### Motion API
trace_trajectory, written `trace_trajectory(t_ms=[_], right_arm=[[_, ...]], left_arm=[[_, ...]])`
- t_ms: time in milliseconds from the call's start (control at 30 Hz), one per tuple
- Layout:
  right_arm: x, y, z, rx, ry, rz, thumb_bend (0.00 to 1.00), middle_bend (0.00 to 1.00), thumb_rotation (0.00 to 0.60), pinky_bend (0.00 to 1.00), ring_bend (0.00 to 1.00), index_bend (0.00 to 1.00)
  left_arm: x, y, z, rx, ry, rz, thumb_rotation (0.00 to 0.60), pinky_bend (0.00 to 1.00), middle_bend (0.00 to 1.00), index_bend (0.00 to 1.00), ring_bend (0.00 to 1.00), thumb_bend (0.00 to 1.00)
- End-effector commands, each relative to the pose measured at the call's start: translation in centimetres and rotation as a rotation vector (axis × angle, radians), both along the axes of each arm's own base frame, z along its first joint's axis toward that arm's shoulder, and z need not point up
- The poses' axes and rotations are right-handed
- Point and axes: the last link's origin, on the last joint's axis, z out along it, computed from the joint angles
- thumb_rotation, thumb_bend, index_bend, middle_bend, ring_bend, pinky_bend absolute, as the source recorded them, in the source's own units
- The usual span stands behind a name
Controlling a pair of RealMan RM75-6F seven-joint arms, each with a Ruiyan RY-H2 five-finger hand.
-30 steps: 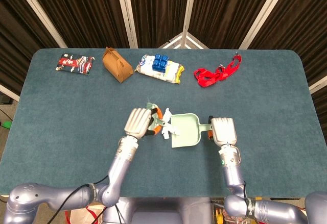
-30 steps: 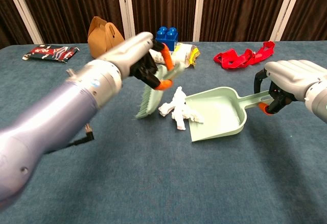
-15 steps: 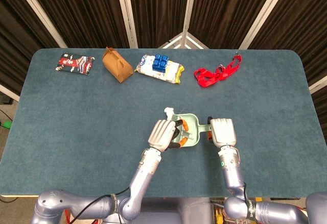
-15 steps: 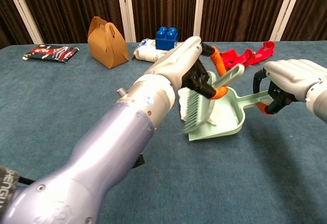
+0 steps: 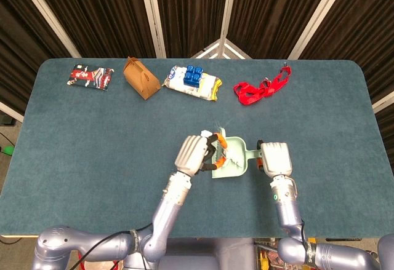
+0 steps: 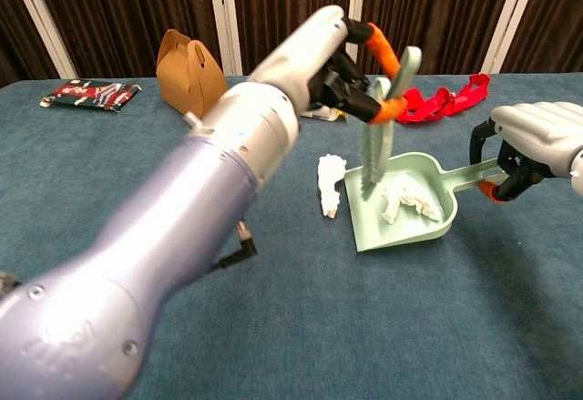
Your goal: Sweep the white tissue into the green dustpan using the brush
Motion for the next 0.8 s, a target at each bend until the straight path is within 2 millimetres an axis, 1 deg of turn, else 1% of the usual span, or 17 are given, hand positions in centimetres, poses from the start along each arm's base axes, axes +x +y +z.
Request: trace_trajectory(t_ms=[33, 100, 133, 233, 367, 633, 800], right_arm=[[0.0, 0.0, 0.1, 0.000, -0.001, 0.002, 0.59, 0.91, 0.600, 0.92, 0.89, 0.65], [0.8, 0.0, -0.4, 0.006, -0.006, 0.011, 0.59, 0.91, 0.600, 0.92, 0.89, 0.65], [1.0, 0.0, -0.5, 0.004, -0.005, 0.010, 0.59, 0.91, 0.600, 0.92, 0.89, 0.65], [1.2, 0.0, -0.7, 0.004, -0.006, 0.008, 0.59, 0.91, 0.600, 0.92, 0.89, 0.65], [1.2, 0.0, -0.9, 0.008, -0.006, 0.004, 0.59, 0.91, 0.600, 0.92, 0.89, 0.65], [0.8, -0.2, -0.9, 0.006, -0.001, -0.002, 0.59, 0.91, 0.600, 0.92, 0.89, 0.65], [0.4, -0.1, -0.8, 0.008, 0.001, -0.010, 0.59, 0.91, 0.600, 0.92, 0.89, 0.65]], left_arm=[[-1.1, 0.9, 1.0, 0.029, 0.038, 0.003, 0.600, 1.00, 1.00, 0.78, 1.00, 0.68], [-1.8, 1.5, 1.4, 0.044, 0.072, 0.004, 0.600, 1.00, 1.00, 0.78, 1.00, 0.68], [-2.1, 1.7, 1.5, 0.051, 0.090, 0.003, 0.600, 1.00, 1.00, 0.78, 1.00, 0.68], [-3.1, 2.1, 1.5, 0.062, 0.129, 0.002, 0.600, 1.00, 1.00, 0.78, 1.00, 0.67], [-3.8, 2.6, 1.1, 0.064, 0.152, 0.012, 0.600, 1.00, 1.00, 0.78, 1.00, 0.67], [-4.4, 2.9, -0.6, 0.066, 0.220, 0.006, 0.600, 1.00, 1.00, 0.78, 1.00, 0.67], [-4.0, 2.4, -2.0, 0.043, 0.225, 0.006, 0.600, 1.00, 1.00, 0.77, 1.00, 0.65]])
